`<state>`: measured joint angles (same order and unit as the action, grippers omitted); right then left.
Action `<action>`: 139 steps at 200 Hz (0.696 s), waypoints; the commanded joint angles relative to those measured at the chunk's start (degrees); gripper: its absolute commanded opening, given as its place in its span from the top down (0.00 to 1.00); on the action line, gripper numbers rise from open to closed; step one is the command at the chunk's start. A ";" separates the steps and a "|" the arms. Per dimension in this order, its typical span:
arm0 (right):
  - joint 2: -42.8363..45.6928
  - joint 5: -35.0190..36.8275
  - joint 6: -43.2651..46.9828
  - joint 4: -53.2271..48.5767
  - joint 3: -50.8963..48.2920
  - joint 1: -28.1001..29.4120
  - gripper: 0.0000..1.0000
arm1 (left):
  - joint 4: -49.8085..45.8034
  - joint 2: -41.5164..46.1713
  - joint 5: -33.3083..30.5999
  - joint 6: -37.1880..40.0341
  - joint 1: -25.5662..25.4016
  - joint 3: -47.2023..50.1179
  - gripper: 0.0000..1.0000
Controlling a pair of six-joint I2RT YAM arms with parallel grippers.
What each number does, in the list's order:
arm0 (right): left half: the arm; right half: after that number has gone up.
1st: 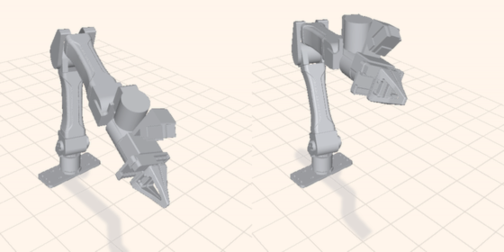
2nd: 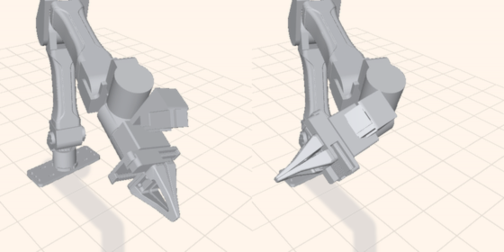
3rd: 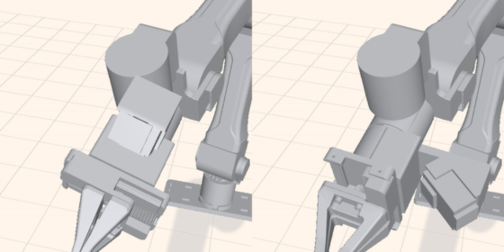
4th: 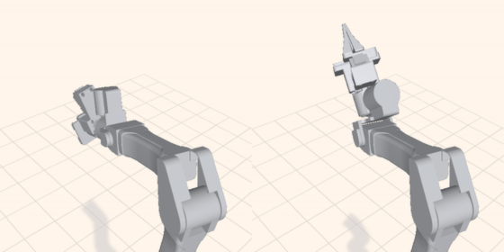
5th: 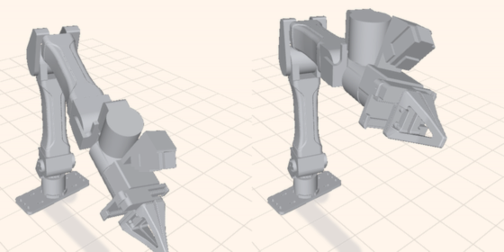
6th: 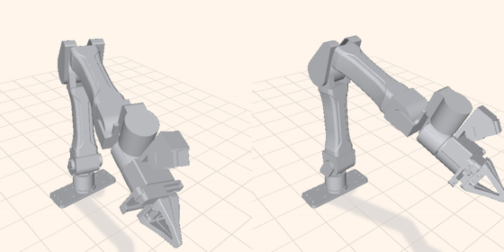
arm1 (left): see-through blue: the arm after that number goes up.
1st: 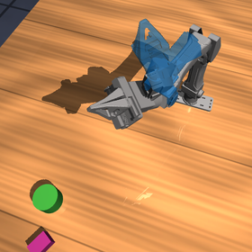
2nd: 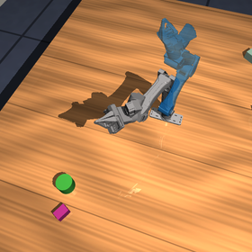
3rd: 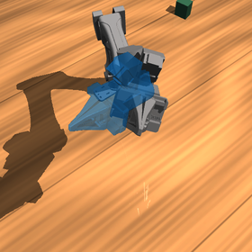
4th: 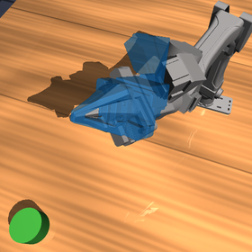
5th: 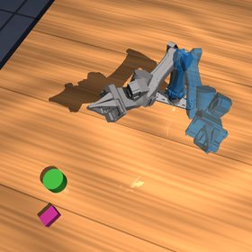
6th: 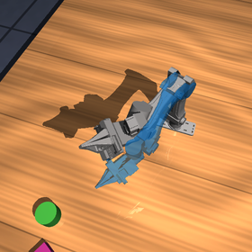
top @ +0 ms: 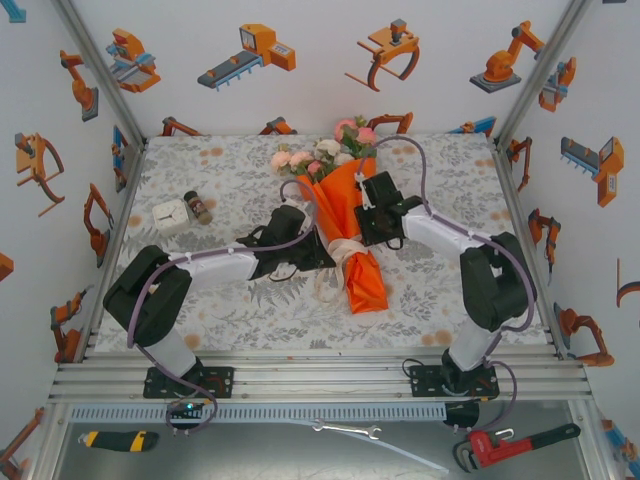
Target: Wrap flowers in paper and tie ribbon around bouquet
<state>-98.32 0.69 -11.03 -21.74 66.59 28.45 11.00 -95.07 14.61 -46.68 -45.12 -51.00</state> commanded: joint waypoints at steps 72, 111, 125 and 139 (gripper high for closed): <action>0.53 10.31 0.09 1.32 -0.72 -0.06 0.68 | -2.31 7.51 -2.86 0.31 0.74 4.74 1.00; -0.47 14.60 7.15 -1.88 3.03 -0.18 0.70 | -2.84 9.77 -4.03 -0.03 1.14 8.62 1.00; -0.81 14.24 7.55 -2.06 3.54 -0.45 0.70 | -2.83 10.11 -3.98 -0.33 1.27 9.56 1.00; -1.31 14.59 7.68 -2.23 4.07 -0.75 0.71 | -2.92 10.71 -4.45 -0.58 1.33 10.69 1.00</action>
<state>-98.08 10.70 -6.70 -22.06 68.58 28.69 10.57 -86.48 11.33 -46.74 -44.29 -42.41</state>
